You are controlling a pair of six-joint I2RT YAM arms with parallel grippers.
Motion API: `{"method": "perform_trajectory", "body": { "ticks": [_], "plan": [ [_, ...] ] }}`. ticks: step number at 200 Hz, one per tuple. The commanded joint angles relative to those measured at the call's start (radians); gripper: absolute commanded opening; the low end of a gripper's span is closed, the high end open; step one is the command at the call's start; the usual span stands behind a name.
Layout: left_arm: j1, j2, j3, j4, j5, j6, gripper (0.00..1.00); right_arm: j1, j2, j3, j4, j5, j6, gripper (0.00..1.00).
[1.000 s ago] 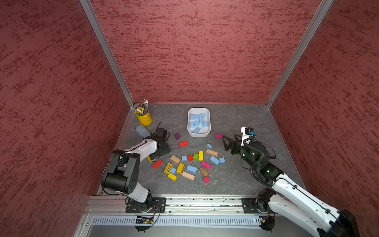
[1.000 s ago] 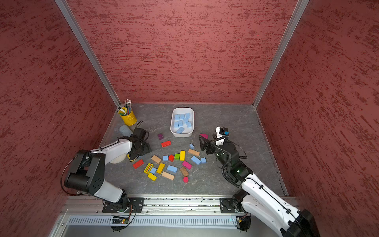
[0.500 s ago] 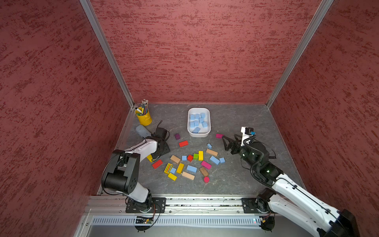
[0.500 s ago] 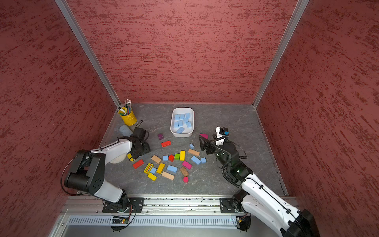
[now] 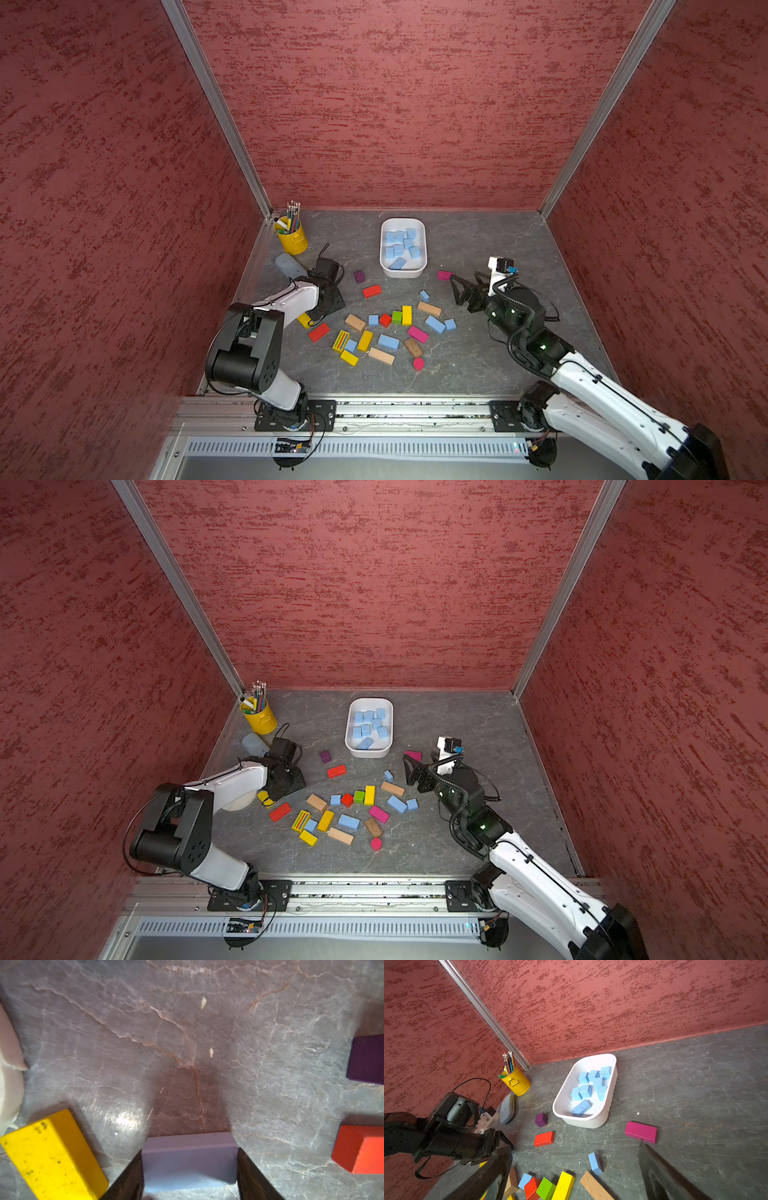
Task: Pick out the blue building blocks
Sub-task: Pick up the building block from the center of the board, then place the building block in the storage box.
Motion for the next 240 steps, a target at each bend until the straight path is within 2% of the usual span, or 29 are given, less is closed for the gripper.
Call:
{"method": "perform_trajectory", "body": {
  "ticks": [1,56,98,163,240],
  "plan": [
    [-0.014,-0.033,0.039,-0.004,0.017,-0.014,0.54,0.001,-0.011,-0.017,0.001,0.016,0.001,0.96],
    [-0.092,-0.095,0.180,-0.060,-0.014,-0.006,0.50,0.001,-0.012,-0.017,-0.001,0.012,0.001,0.96],
    [-0.188,-0.061,0.342,-0.085,-0.038,0.012,0.49,0.001,-0.026,-0.019,-0.011,0.013,0.004,0.96],
    [-0.297,0.125,0.584,-0.104,-0.043,0.065,0.49,0.001,-0.051,-0.022,-0.042,0.010,0.005,0.98],
    [-0.355,0.383,0.821,-0.147,-0.033,0.096,0.53,0.001,-0.068,-0.014,-0.074,0.010,0.004,0.98]
  ]
}}
